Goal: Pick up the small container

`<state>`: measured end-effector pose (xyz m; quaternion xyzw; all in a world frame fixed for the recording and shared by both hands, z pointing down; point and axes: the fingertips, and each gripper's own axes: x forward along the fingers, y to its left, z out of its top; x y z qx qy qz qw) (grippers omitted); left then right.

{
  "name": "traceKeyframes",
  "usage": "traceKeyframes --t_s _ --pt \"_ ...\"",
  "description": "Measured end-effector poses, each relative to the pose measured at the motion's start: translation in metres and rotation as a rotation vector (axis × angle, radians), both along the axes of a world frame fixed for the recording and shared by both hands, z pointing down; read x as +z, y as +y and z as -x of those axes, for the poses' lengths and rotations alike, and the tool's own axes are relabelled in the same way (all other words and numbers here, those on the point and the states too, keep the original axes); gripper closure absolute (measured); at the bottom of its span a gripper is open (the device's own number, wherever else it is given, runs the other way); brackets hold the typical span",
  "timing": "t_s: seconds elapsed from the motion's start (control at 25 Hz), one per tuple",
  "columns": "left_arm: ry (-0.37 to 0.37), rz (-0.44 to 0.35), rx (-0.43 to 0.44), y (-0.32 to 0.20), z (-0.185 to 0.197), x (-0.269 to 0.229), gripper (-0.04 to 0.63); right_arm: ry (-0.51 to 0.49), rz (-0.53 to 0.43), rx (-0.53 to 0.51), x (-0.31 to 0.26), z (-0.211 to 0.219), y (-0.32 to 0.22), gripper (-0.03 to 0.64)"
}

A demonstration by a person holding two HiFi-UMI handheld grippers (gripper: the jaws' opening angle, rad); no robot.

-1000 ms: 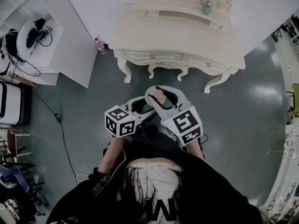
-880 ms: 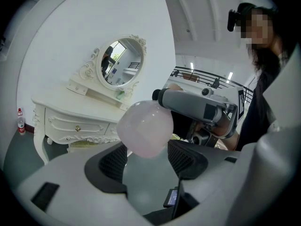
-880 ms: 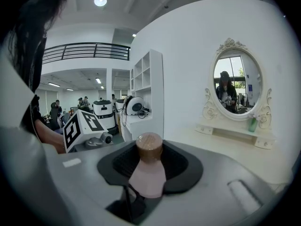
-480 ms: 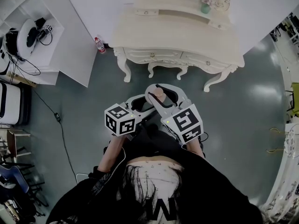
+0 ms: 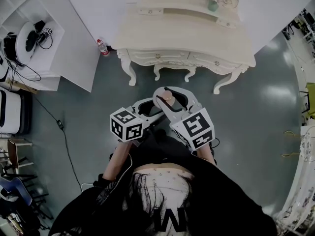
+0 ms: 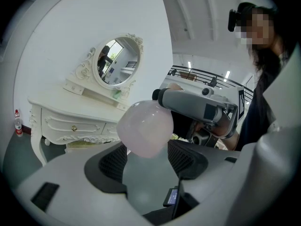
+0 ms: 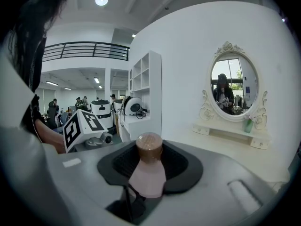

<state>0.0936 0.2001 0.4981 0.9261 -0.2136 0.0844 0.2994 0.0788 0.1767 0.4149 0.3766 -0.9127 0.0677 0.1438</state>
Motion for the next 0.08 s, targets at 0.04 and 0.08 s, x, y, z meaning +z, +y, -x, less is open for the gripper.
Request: traceKeyframes --t_s 0.04,0.08 --pt "0.000 -0.001 0.001 -0.0004 -0.0012 -0.0003 0.325 0.000 -0.001 0.001 -0.0003 -0.0013 -0.0004 0.472" --pt "0.000 -0.001 0.002 -0.0009 -0.0024 -0.0005 0.325 0.000 -0.001 0.003 -0.0007 -0.0026 -0.0008 0.472"
